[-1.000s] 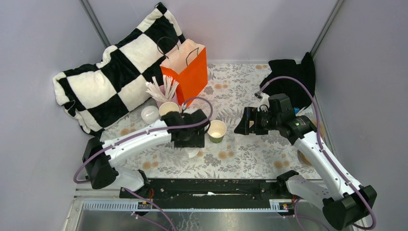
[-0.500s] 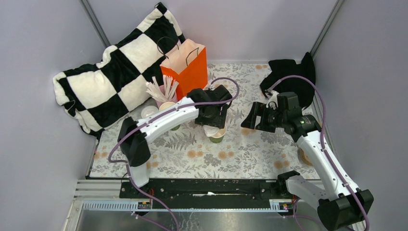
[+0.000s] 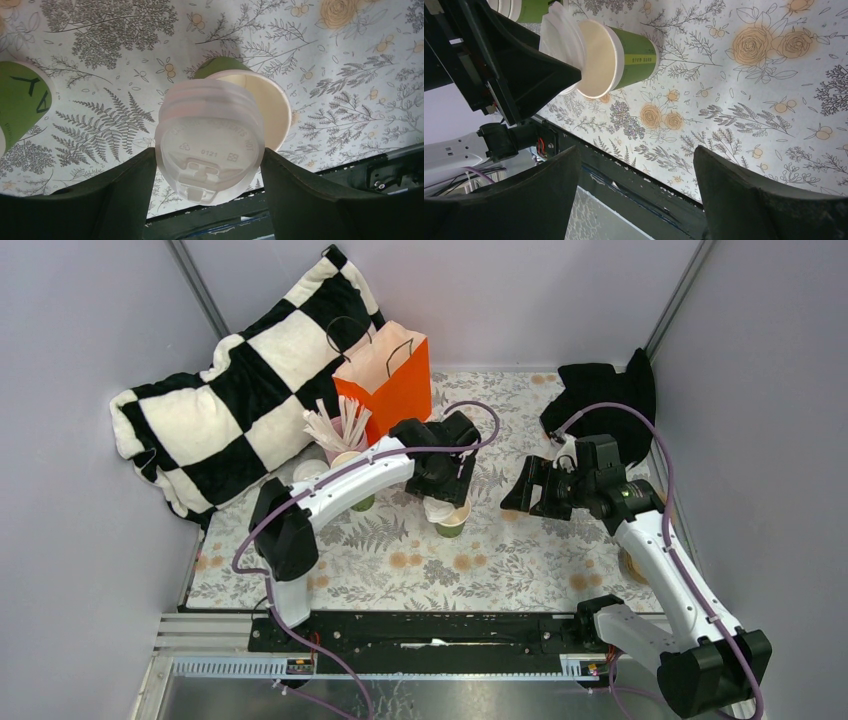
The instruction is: Pack the takeout coffee
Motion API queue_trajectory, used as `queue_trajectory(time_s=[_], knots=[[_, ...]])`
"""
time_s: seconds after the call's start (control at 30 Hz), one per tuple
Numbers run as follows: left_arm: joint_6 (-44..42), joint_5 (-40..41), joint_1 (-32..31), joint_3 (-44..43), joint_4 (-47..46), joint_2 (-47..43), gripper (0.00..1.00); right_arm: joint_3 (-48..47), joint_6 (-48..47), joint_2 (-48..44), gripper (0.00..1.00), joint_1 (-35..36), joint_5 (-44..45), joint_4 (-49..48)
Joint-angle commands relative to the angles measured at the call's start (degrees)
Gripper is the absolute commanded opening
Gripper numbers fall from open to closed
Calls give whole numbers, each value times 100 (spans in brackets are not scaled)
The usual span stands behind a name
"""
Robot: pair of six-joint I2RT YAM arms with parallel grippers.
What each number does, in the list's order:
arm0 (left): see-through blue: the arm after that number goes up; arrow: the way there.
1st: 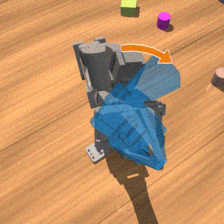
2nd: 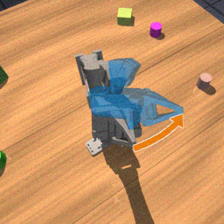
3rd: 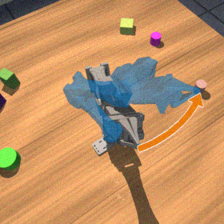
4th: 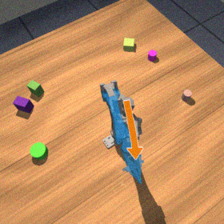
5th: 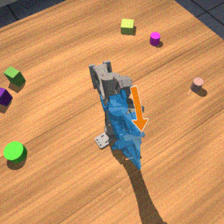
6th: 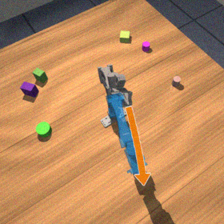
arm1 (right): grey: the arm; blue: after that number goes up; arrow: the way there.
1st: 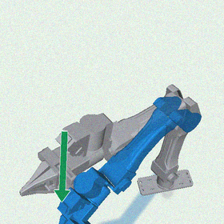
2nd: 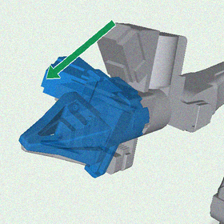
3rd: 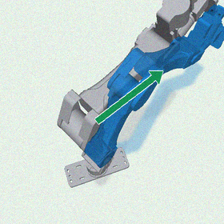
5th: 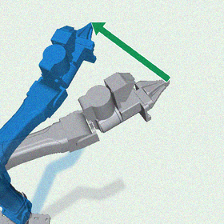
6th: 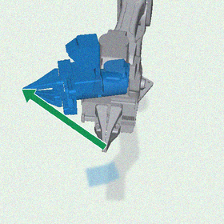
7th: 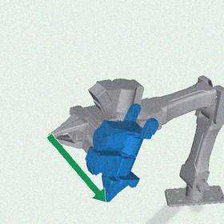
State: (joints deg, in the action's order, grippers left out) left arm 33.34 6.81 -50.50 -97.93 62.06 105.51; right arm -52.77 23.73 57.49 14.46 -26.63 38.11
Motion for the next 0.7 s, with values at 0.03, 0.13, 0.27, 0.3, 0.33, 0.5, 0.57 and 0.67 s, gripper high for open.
queue_trajectory(time_s=[0.03,0.13,0.27,0.3,0.33,0.5,0.57,0.67], knots=[[-207,-337,0,-381,-193,164,77,70,-25,17,89,-30,-202,-144],[-242,-396,-1,-396,-195,195,78,66,-26,16,89,-31,-218,-148],[-316,-389,4,-358,-195,236,79,82,-25,-1,89,-31,-216,-150],[-329,-376,-3,-377,-178,261,79,89,-21,-1,89,-31,-226,-155],[-344,-374,-2,-409,-165,287,79,89,-25,-1,89,-31,-226,-160],[-309,-361,0,-489,-132,360,82,83,-30,-9,89,-35,-228,-161],[-298,-375,1,-484,-120,361,85,73,-32,-10,89,-31,-228,-152],[-292,-373,-9,-443,-115,325,87,74,-39,-10,89,-31,-233,-160]])
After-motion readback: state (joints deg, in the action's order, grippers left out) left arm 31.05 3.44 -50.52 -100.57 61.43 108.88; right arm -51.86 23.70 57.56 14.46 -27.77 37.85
